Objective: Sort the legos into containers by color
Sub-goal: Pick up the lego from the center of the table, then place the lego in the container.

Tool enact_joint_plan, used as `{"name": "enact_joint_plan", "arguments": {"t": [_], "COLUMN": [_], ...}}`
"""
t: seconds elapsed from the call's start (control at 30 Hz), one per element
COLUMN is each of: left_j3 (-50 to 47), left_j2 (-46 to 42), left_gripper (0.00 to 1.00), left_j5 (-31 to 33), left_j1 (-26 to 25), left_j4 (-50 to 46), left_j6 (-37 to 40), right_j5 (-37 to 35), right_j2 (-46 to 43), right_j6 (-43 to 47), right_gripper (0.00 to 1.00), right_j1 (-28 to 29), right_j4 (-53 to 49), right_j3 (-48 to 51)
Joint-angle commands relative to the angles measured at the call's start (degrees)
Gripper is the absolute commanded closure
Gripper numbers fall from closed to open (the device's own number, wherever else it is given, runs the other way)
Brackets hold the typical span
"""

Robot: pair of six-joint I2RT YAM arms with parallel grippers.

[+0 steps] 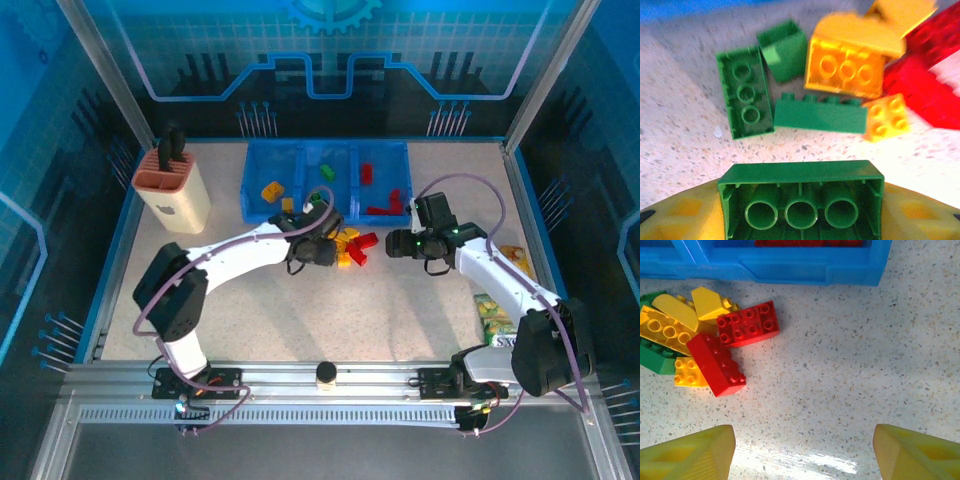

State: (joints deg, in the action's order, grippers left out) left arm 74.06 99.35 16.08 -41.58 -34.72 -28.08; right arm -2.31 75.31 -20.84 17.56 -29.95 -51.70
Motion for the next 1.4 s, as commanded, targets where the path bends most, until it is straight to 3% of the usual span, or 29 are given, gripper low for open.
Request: {"name": "enact_joint_plan", "arguments": {"t": [0.0,0.3,0.83,0.87,0.93,0.97,1.13,1.37], "left_j3": [5.1,21.5,45.1,46.4,48.8,49.4,42.2,19.8], "left_j2": [0.1,11.6,26.1,26.8,27.3,26.9,18.5,1.3], "left_gripper": [0.55,0.54,0.54,0.52,0.29,0.22,0.17,0.18], "left_j5": [-1.6,-4.6,-6.6,-6.7,-7.3,-7.3,-7.4,-7.8], "left_j1": [3.6,9.3,12.4,12.7,13.0,12.9,12.8,12.2], "left_j4": [-0.8,-2.6,-8.9,-9.2,-9.6,-9.5,-3.6,6.9], "left_j6": [2.7,7.1,10.6,10.6,10.9,11.2,11.0,9.7], "right_j5": [1.6,0.5,0.4,0.4,0.6,0.5,0.5,1.1], "right_j2": [-1.1,-3.7,-6.3,-6.5,-6.8,-6.9,-8.3,-8.5], "right_j6": [-1.7,-1.8,-1.8,-1.8,-1.8,-1.8,-2.1,-2.3], "right_gripper": [0.26,0.27,0.26,0.26,0.26,0.26,0.26,0.26], "right_j1": [-0.1,1.0,1.8,1.9,2.0,2.1,2.4,3.3], "right_j4": [1.5,0.0,-2.5,-2.6,-2.9,-3.2,-3.5,-2.8], "right_j3": [0.7,1.0,-0.2,-0.4,-0.6,-0.8,-0.4,0.5]}}
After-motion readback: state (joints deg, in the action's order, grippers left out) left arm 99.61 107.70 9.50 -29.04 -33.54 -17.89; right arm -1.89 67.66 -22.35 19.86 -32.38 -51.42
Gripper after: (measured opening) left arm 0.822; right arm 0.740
